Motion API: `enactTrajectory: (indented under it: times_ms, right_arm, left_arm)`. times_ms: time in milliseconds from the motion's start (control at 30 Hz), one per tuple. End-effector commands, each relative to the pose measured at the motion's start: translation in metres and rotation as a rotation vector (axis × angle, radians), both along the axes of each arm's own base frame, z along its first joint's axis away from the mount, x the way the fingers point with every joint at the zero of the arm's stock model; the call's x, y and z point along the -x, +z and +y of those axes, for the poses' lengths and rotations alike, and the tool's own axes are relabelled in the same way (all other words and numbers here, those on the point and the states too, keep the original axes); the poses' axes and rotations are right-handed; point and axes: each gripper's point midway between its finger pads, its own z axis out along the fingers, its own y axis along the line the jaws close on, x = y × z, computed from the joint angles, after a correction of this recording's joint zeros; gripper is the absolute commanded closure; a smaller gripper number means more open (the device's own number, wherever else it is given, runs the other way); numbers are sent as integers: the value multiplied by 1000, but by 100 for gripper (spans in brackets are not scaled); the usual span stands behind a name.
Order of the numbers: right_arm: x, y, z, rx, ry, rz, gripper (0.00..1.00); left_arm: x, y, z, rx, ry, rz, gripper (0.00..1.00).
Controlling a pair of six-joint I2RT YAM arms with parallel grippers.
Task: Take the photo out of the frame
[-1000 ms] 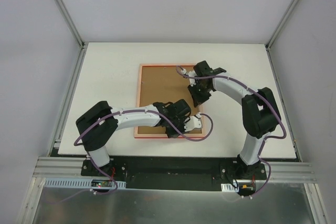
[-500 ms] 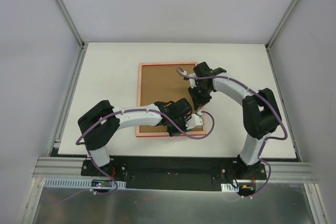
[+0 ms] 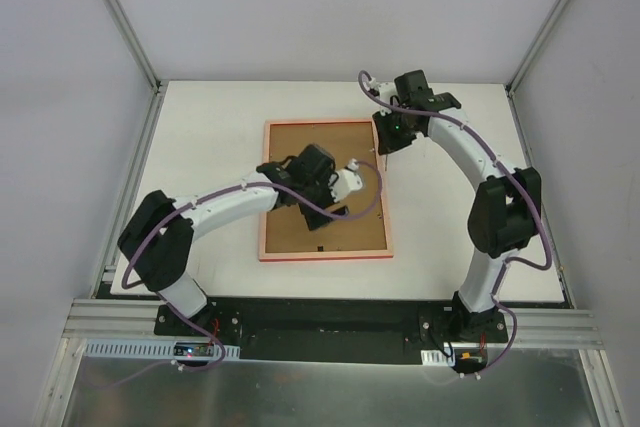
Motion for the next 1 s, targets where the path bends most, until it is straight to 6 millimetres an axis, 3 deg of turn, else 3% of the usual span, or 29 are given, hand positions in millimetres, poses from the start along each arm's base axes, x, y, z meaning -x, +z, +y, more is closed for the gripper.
enactTrajectory:
  times_ms: [0,167,333,433,600,667,767,967]
  right_arm:
    - [-46,14,-1,-13,-79,-90,100]
    - [-81,25,6,-39,-131,-149,100]
    - [-110,26,8,-38,-177,-227,100]
    - [-127,20,4,-20,-230,-272,100]
    - [-142,2,12,-27,-238,-287,99]
    - [-141,-4,19,-41,-205,-277,100]
    - [-140,-6,31,-56,-84,-309,100]
    - [-145,-3,29,-62,87,-412,99]
  left_arm:
    - [-61,52,20,90,173,-82,20]
    - [-117,57,56,99,386,-69,19]
    - [-162,42,85,52,561,-62,19]
    - [-180,33,88,46,595,-48,19]
    - [-191,25,62,104,536,7,19]
    - [-187,29,46,144,487,42,20]
    - [-165,42,21,215,346,84,20]
    - [-85,52,-14,200,10,70,18]
